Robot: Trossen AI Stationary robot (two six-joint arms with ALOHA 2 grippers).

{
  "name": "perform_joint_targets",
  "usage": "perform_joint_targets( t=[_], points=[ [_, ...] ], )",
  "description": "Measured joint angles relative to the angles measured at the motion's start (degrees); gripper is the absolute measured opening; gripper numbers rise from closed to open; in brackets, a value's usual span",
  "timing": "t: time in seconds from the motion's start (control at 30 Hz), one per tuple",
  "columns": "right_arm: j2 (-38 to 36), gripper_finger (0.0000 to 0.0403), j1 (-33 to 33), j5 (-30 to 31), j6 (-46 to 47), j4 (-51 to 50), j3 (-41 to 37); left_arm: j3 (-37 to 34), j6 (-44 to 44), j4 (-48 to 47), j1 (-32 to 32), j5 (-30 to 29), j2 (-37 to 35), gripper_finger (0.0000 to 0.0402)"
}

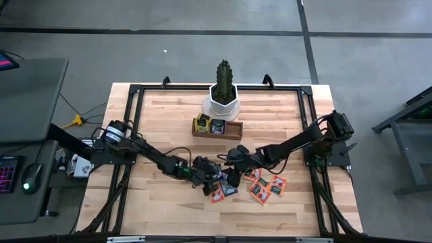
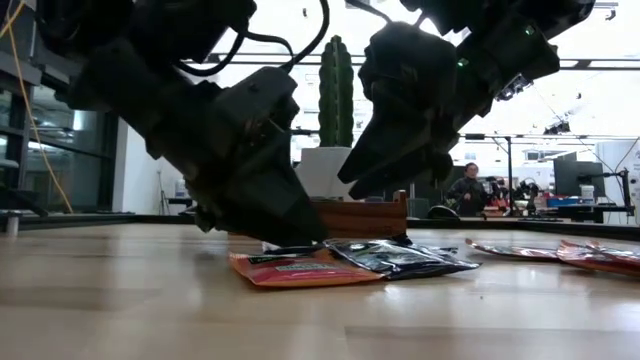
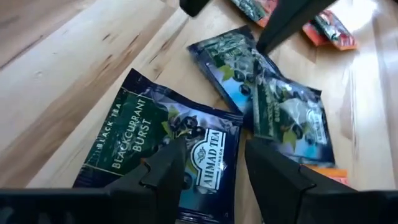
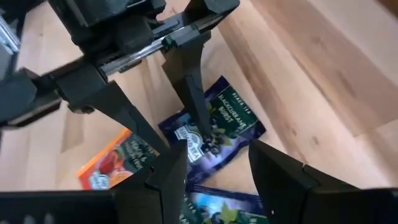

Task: Pick & Place Tea
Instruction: Put the purple tea bag into the middle section of the wooden organizer

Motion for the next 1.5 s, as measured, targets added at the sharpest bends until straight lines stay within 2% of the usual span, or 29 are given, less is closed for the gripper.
perform_joint_targets(
  t=[0.3,0.53,0.8,1.13,1.5],
  points=[
    [0.0,0.0168,-3.2,-1.6,6.9,-2.6,0.0,0.1,2.5,-1.3,0.0,0.8,1.7,0.0170],
    [0.0,0.0168,-6.8,-7.3,16.9,-4.0,0.0,0.0,5.8,-2.3,0.0,1.3,1.7,0.0170],
    [0.0,0.0168,-7.1,-8.7,22.9,-5.6,0.0,-0.1,8.0,-2.8,0.0,1.4,1.7,0.0170],
    [6.9,0.0168,-7.1,-13.7,26.6,2.6,0.1,-0.1,9.4,-3.0,0.0,1.4,1.7,0.0170],
    [9.8,0.0168,-7.1,-15.7,26.5,8.7,0.2,-0.2,9.4,-2.5,0.0,1.5,1.7,0.0170]
  ],
)
